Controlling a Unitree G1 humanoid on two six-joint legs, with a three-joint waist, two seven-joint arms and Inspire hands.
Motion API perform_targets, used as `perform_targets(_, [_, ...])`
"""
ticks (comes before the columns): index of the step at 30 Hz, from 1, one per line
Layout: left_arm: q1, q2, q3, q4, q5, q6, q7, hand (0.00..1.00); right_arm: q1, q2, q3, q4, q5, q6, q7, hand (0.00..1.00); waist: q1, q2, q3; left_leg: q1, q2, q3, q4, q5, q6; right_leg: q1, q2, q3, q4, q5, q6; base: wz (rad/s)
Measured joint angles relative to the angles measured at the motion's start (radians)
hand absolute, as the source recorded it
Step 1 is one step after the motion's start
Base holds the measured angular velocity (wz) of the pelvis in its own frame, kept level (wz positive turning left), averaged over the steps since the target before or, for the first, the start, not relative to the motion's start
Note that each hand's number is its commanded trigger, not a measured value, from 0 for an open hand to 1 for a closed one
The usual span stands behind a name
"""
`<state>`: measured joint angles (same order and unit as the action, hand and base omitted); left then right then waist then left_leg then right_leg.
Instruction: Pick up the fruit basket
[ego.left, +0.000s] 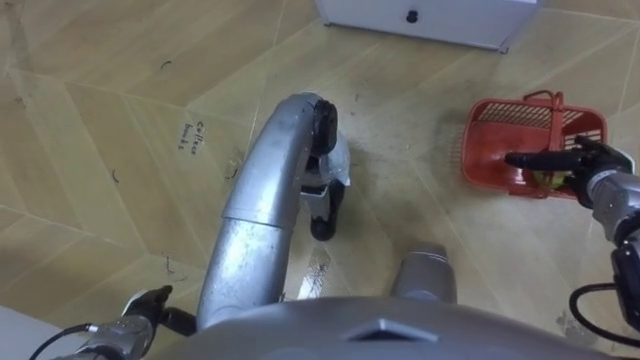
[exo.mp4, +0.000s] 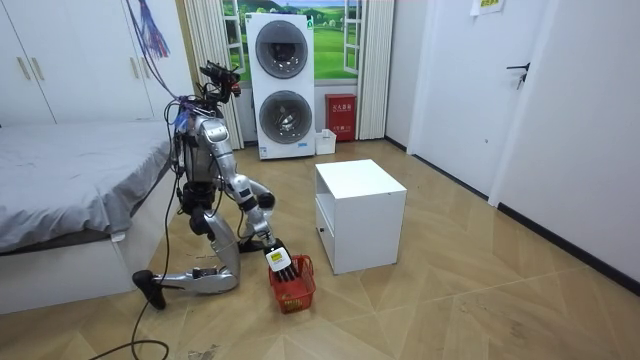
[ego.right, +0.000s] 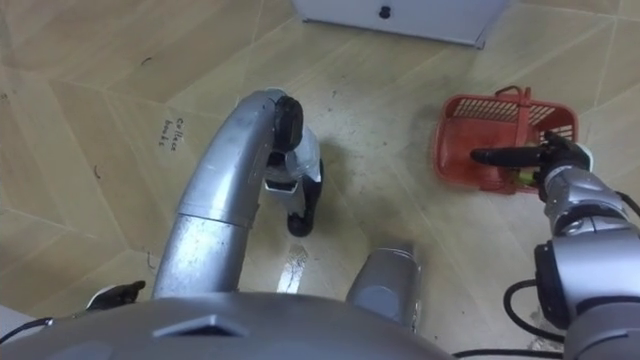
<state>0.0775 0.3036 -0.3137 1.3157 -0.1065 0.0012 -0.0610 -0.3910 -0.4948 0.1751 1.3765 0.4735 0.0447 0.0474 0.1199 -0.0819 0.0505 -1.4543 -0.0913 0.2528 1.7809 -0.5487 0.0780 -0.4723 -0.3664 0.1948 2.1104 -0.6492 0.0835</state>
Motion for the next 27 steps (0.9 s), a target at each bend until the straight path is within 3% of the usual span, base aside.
perform_targets(15, [0.000,0.000,-0.003,0.000,0.001,0.000,-0.001,0.00,-0.001,-0.001,0.001,-0.005,0.007,0.000,0.030,0.02,0.020,0.001,-0.0005,0.000,0.009,0.006,0.001,0.002,0.004,0.001,0.001,-0.002,0.001,0.000,0.000,0.00])
perform_targets(16, [0.000,0.000,-0.003,0.000,0.001,0.000,-0.001,0.00,-0.001,-0.001,0.001,-0.005,0.007,0.000,0.030,0.34,0.021,0.001,-0.0005,0.000,0.009,0.006,0.001,0.002,0.004,0.001,0.001,-0.002,0.001,0.000,0.000,0.00])
perform_targets(17, [0.000,0.000,-0.003,0.000,0.001,0.000,-0.003,0.00,-0.001,-0.001,0.001,-0.005,0.007,-0.001,0.030,0.98,0.022,0.001,-0.0005,0.000,0.009,0.006,0.001,0.002,0.004,0.001,0.001,-0.002,0.001,0.000,0.000,0.00])
perform_targets(27, [-0.012,-0.002,-0.004,0.002,0.000,0.000,-0.010,0.00,0.000,-0.001,0.000,-0.003,0.006,-0.001,0.032,1.00,0.021,0.002,-0.0005,0.000,0.008,0.005,0.005,0.004,0.009,0.005,0.003,-0.004,0.005,0.000,0.000,0.00])
